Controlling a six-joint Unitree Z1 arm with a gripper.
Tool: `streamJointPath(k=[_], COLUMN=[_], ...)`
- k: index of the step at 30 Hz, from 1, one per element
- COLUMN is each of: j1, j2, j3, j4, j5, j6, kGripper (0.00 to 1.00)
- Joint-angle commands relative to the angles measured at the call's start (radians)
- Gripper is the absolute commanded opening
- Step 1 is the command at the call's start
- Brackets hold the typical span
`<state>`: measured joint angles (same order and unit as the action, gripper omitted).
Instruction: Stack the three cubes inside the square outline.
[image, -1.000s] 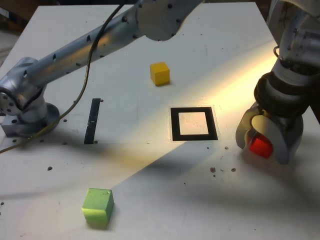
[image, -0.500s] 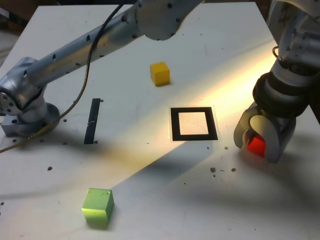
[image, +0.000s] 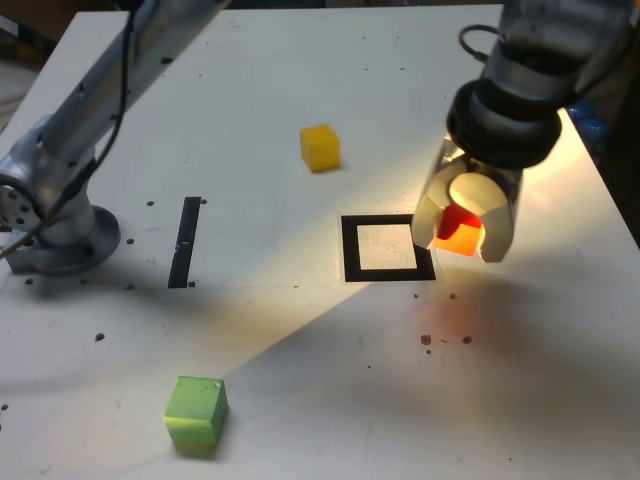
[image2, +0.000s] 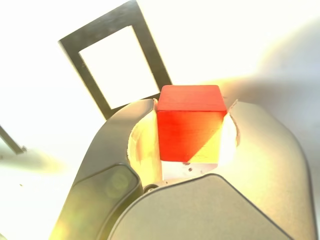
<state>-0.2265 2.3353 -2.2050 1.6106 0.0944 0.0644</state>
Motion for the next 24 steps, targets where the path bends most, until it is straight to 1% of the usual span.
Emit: streamJointPath(k=[1,6,10,14,18,24], j1=[0.009,0.030,0.044,0.056,0.071,0.084], j2=[-0.033,-0.099,-0.140,-0.172,-0.197,-0.210], j3=[0.036,0.150,0.230,0.322,0.427,0.535], j4=[0.001,-0.038,-0.083,-0.148,-0.232,-0.331], j5=[-0.013,-0.045,-0.056,-0.067,-0.073,-0.068], j6=[-0.027,-0.083,-0.098,-0.103,-0.102,-0.096], kGripper=[0.32,0.32,0.32,0.32,0.32,0.32])
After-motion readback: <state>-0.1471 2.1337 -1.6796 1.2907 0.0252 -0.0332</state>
